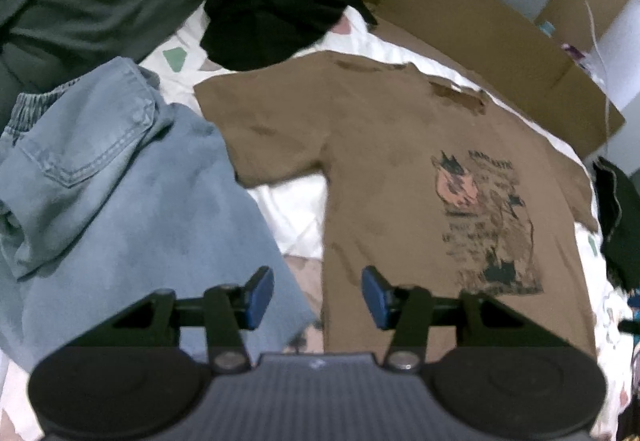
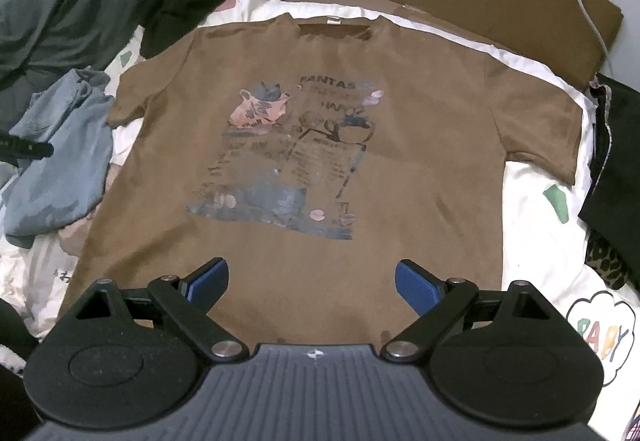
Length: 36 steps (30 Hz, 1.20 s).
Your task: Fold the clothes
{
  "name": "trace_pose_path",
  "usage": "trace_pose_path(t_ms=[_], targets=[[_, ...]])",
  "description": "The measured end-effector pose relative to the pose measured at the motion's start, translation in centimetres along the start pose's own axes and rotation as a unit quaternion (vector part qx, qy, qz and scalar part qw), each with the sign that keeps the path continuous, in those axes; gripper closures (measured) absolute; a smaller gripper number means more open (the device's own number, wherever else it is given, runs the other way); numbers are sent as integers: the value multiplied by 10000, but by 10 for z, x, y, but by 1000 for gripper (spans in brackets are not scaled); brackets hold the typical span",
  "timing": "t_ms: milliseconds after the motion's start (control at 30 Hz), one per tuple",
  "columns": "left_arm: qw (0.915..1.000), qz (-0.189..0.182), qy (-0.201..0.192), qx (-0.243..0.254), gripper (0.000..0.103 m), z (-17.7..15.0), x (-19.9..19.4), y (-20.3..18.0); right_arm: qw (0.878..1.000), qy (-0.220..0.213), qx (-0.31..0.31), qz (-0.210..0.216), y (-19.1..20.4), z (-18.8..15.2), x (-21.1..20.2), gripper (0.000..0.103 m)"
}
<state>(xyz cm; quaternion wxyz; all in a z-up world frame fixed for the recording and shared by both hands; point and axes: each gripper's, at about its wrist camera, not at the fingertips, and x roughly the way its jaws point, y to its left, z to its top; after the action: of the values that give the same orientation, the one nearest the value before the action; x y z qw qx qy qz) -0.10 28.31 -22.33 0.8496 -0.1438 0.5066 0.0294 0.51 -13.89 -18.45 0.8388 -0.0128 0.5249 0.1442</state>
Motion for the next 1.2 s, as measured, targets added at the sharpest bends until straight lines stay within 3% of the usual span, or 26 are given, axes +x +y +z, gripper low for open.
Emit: trace_pose_path(t_ms=[100, 200, 300, 400, 500, 767, 900, 1033, 1133, 1200], targets=[[9998, -10, -46, -208, 59, 9, 12, 8, 9999, -88, -49, 34, 1, 2, 3, 9], [9985, -60, -94, -537, 69, 18, 25, 18, 9996, -179, -136, 147, 7, 6, 8, 17], [9932, -232, -163, -1129, 76, 26, 40, 33, 9993, -166, -102, 326, 15, 11, 20, 17], [9847, -305, -187, -1707, 76, 32, 57, 47, 9988, -206, -80, 426, 27, 15, 34, 17], [9705, -354, -307, -2366, 76, 35, 72, 63, 9983, -259, 82, 523, 35, 20, 50, 17], [9202, -524, -452, -3852, 76, 25, 106, 88, 9971, -227, 207, 701, 52, 26, 80, 17], [9027, -608, -526, -4226, 76, 19, 118, 89, 9968, -188, 256, 740, 54, 26, 91, 17], [8930, -659, -619, -4408, 72, 16, 128, 91, 9965, -253, 252, 752, 56, 26, 98, 17], [8668, -734, -731, -4878, 72, 4, 136, 96, 9964, -258, 269, 760, 58, 25, 100, 17], [8538, -804, -796, -5081, 71, -3, 141, 99, 9964, -247, 287, 761, 59, 24, 101, 17]])
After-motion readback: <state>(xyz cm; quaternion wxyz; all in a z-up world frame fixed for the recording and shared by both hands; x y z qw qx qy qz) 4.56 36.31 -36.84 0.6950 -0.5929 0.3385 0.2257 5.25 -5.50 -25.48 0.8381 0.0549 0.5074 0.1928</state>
